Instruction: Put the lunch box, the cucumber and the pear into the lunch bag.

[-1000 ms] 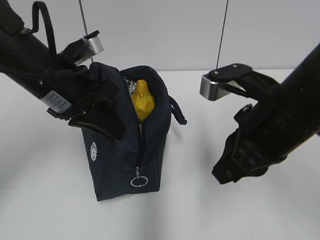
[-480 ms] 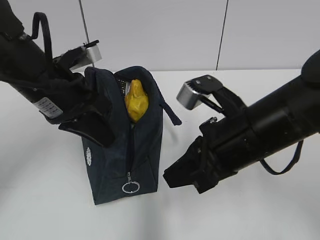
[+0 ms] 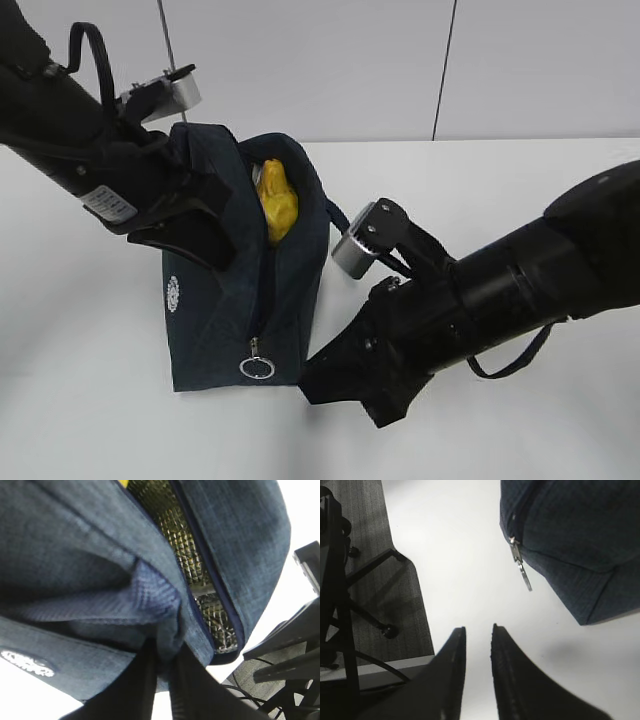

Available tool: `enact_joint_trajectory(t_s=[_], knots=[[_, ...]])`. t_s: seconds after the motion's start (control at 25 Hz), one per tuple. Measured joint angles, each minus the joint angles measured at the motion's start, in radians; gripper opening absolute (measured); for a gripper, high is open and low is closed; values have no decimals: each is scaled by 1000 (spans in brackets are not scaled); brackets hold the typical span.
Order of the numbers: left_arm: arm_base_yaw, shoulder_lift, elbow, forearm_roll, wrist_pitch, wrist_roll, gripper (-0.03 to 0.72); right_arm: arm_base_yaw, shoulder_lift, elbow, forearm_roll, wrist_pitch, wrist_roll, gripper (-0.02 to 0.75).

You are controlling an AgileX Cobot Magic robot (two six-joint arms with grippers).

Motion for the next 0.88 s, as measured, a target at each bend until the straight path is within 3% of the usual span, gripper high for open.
enact_joint_trajectory(t_s=[0.64, 0.88], knots=[[0, 0, 0, -17, -17, 0, 3, 0, 36, 66, 225, -34, -542, 181], [0, 0, 0, -17, -19, 0, 3, 0, 43, 66, 301, -36, -649, 188]])
